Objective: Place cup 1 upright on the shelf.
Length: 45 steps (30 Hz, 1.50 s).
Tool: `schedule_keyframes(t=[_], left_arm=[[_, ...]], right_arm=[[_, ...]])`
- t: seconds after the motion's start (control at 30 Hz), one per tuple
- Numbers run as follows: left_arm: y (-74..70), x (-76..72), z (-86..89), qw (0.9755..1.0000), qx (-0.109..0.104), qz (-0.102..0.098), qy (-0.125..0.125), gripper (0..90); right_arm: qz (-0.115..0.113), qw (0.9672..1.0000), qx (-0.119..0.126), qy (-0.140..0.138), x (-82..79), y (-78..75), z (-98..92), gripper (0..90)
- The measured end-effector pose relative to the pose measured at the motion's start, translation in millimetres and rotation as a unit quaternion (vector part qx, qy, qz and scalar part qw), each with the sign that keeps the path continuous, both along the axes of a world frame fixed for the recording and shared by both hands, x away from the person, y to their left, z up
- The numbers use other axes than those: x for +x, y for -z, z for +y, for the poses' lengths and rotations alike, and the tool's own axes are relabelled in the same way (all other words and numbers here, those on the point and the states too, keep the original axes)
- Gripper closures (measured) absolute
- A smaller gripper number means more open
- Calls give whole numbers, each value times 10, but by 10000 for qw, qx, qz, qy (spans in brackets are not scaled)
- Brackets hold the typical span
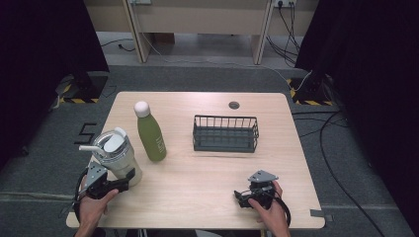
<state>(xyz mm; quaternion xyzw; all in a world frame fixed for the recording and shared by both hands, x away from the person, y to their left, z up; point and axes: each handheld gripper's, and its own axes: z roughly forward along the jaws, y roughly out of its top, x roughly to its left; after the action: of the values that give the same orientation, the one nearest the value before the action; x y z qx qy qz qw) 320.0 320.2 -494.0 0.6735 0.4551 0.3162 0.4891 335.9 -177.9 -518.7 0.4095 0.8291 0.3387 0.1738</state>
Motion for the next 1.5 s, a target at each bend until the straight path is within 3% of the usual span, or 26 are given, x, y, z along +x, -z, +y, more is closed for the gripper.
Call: schedule_keyframes(t=[0.17, 0.7, 1.2, 1.5], left_arm=[[16, 20, -25, 10000, -22, -55, -59, 76], [65, 57, -21, 9991, -380, -189, -79, 78], [53, 51, -31, 9992, -304, -242, -101, 99], [9, 23, -74, 9994, -319, -125, 76, 99]], right_arm=[[-4, 10000, -7, -8, 0, 0, 1, 28], [10, 10000, -5, 0, -3, -1, 5, 27], [9, 10000, -11, -17, -2, -1, 4, 27], [10, 10000, -12, -19, -2, -1, 4, 26]])
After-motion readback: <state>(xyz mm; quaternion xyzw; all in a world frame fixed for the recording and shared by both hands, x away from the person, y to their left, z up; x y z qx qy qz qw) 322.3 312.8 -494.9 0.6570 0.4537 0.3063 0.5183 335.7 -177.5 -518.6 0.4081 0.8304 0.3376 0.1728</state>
